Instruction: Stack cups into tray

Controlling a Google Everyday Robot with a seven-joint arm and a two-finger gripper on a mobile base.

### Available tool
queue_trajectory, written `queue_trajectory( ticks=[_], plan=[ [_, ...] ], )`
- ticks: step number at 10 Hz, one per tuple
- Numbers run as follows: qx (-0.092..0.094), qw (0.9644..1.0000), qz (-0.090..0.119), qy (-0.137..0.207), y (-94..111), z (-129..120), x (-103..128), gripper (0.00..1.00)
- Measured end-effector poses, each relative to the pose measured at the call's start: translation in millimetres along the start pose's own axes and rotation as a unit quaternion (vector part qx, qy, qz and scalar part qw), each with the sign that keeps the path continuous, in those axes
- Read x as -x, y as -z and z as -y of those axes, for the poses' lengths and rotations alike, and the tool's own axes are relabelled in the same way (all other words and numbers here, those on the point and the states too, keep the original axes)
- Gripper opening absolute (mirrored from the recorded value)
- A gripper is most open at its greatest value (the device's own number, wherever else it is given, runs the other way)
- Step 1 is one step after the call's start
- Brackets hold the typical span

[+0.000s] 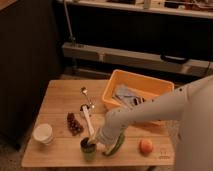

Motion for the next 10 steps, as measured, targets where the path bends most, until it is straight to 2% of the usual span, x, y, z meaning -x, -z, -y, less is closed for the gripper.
queue_trajectory(
  ticks=[2,4,5,8,10],
  plan=[
    [0.004,1.0,0.004,-0.002,-12.9,0.2,28.5,0.26],
    [0.008,0.9999,0.008,0.003,-10.8,-3.1,33.3,0.05],
    [0.011,0.9998,0.013,0.007,-4.9,-3.8,29.2,0.01],
    [0.038,0.9992,0.009,0.01,32.6,-21.3,-14.3,0.0],
    [0.078,0.9969,-0.002,0.014,70.0,-45.7,-47.8,0.0]
  ],
)
